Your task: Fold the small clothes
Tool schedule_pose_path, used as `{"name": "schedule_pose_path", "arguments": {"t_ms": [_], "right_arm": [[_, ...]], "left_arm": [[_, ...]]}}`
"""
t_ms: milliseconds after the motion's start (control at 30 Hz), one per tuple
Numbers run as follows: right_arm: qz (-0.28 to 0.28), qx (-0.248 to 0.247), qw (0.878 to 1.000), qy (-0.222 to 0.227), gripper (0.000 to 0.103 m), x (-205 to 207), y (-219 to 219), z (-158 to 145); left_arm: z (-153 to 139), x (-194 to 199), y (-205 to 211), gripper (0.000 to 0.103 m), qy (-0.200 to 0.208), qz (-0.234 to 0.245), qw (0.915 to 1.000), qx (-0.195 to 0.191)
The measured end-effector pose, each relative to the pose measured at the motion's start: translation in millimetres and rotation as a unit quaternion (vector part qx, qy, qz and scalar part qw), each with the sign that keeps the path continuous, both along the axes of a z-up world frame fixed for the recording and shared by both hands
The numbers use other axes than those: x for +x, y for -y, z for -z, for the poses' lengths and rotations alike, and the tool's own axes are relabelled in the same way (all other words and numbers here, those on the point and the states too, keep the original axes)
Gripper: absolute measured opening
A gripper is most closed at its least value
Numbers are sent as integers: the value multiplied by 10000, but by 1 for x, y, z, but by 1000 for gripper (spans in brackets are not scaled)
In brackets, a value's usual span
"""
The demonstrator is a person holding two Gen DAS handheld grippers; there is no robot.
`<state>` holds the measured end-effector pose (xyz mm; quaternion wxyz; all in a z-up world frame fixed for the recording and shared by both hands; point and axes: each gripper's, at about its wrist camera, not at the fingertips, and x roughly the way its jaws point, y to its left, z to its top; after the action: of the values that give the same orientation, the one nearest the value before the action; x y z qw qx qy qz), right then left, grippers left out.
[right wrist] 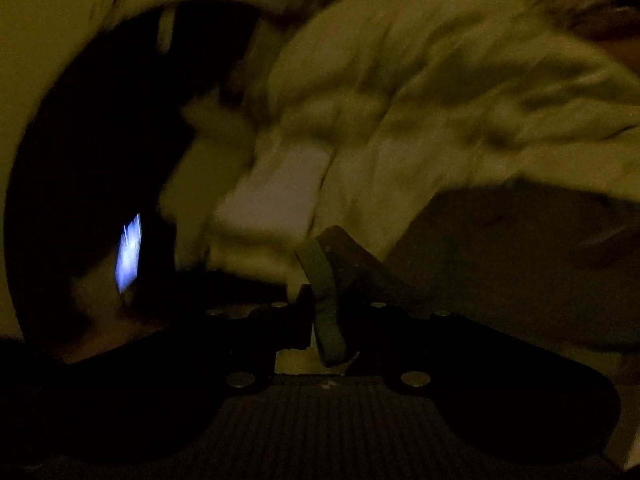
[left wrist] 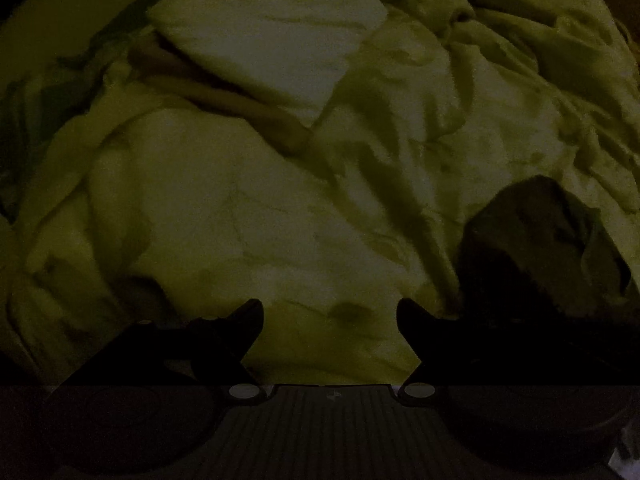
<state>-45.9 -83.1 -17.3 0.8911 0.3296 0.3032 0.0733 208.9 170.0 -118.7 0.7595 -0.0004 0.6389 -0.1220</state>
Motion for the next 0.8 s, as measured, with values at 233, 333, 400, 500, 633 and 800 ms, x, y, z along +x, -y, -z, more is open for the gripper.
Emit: {"name": "schedule_pose_path", "arguments": {"t_ms": [233, 333, 400, 500, 633, 800], "right_arm": [[1126, -63, 9914, -671, 18, -40, 99, 40], [1375, 8, 9838, -1154, 13, -45, 135, 80], [1546, 162, 9796, -1272, 8, -51, 150, 101], [1678, 258, 9754, -1404, 6, -55, 162, 121], [1801, 292, 9726, -1439, 6, -51, 169, 130], [1956, 490, 9674, -1530, 10, -54, 178, 137]], "left_arm": [[4, -12, 24, 103, -75, 279, 9995, -112], [6, -16, 39, 103, -90, 389, 9991, -119], [9, -17, 49, 103, -142, 437, 9988, -144], [12, -15, 67, 103, -157, 542, 9983, -143], [12, -2, 98, 103, -14, 676, 9976, -172], [8, 11, 131, 103, 276, 957, 9950, -64]]}}
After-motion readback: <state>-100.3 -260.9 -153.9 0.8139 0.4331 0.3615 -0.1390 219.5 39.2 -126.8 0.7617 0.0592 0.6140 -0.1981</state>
